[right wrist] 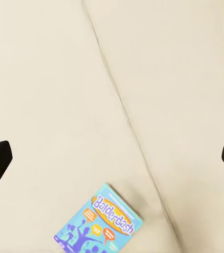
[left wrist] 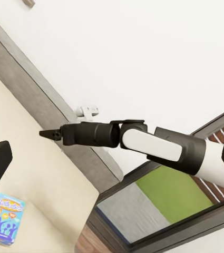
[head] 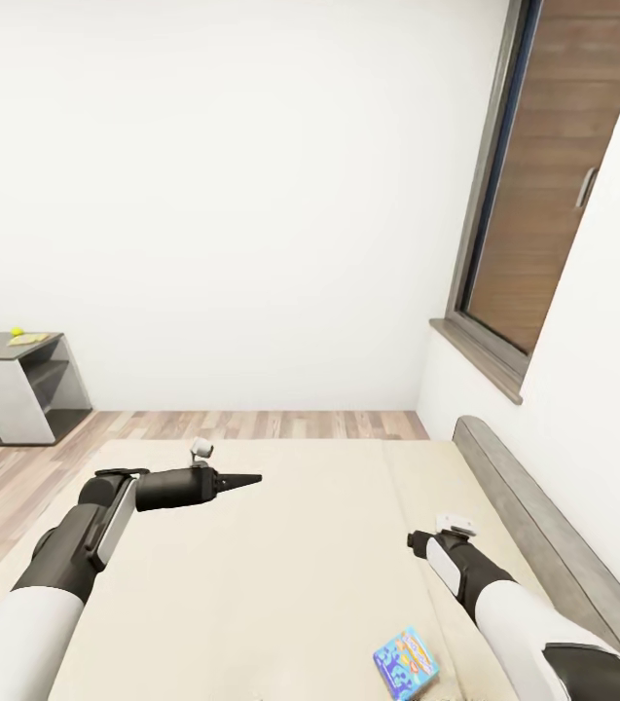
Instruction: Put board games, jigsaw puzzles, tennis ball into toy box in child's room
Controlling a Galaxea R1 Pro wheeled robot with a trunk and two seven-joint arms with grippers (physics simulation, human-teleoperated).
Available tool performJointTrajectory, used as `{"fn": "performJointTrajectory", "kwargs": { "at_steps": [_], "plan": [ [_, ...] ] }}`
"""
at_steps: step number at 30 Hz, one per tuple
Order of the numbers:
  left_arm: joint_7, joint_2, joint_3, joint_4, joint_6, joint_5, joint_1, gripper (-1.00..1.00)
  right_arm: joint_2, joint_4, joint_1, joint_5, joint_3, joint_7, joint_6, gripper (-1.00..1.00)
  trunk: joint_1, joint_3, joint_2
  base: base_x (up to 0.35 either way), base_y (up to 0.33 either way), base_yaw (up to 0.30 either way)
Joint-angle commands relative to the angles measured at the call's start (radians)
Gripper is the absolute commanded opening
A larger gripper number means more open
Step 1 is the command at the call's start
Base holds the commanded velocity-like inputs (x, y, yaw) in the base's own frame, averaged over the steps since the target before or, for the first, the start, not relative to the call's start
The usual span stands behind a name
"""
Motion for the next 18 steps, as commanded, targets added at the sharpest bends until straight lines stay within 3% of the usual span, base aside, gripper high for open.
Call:
{"fn": "performJointTrajectory", "kwargs": {
  "at_steps": [1,5,18],
  "plan": [
    [-0.002,0.0,0.0,0.0,0.009,0.003,-0.001,1.0,0.004,-0.001,-0.001,-0.004,-0.004,-0.003,0.004,1.0,0.001,-0.004,-0.002,0.0,0.0,0.0],
    [-0.004,0.001,0.003,0.0,0.007,0.006,-0.001,1.0,0.017,0.027,-0.001,-0.01,-0.006,-0.002,-0.001,1.0,0.001,-0.011,-0.002,0.0,0.0,0.0],
    [-0.004,-0.002,-0.003,0.0,0.005,0.005,-0.001,1.0,0.011,0.059,-0.005,-0.009,-0.008,-0.002,-0.027,1.0,0.001,-0.032,-0.002,0.0,0.0,0.0]
  ]
}}
